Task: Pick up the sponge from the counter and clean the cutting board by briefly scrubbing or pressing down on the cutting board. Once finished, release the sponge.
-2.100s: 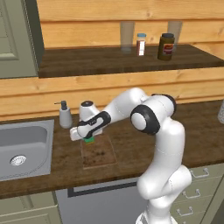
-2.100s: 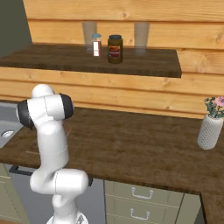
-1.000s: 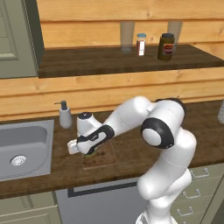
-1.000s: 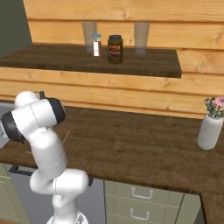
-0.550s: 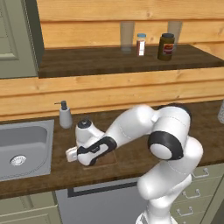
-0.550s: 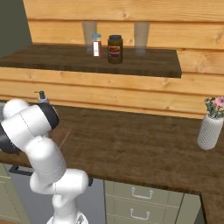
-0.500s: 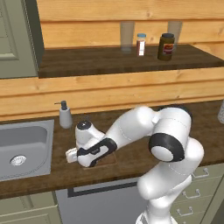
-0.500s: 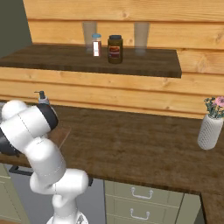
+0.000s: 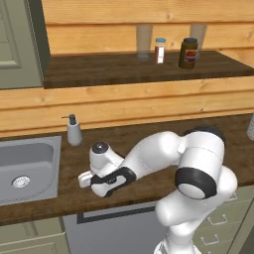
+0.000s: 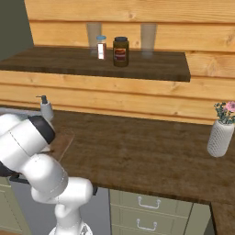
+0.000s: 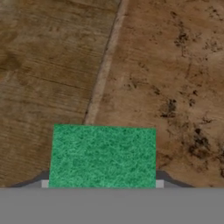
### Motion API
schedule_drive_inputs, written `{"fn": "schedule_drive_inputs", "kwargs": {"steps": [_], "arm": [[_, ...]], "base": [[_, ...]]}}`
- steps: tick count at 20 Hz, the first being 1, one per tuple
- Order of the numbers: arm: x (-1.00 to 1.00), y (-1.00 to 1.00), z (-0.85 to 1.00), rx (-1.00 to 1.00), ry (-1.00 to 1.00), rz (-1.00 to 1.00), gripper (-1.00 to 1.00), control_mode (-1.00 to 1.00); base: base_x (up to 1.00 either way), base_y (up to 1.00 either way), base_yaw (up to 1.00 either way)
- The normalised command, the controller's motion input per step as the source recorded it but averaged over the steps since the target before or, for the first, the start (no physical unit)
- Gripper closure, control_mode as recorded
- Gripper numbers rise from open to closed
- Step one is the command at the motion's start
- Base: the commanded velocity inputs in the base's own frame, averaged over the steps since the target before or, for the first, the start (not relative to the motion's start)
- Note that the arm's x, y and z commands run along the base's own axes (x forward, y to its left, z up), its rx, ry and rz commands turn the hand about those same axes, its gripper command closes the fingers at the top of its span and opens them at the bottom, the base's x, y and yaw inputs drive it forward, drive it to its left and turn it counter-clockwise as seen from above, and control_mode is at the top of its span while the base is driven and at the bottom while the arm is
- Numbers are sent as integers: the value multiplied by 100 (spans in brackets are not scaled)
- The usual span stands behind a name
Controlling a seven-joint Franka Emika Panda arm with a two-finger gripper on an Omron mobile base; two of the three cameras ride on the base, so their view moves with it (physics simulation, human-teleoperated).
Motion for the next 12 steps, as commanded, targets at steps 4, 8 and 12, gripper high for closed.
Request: {"fn": "schedule_drive_inputs", "kwargs": {"steps": [4, 8, 12], "arm": [[0, -56, -24, 4, -3, 0, 100, -100], [-15, -51, -10, 5, -4, 0, 100, -100], [-27, -49, -8, 5, -5, 0, 100, -100]], "base": [[0, 0, 0], [0, 0, 0], [0, 0, 0]]}}
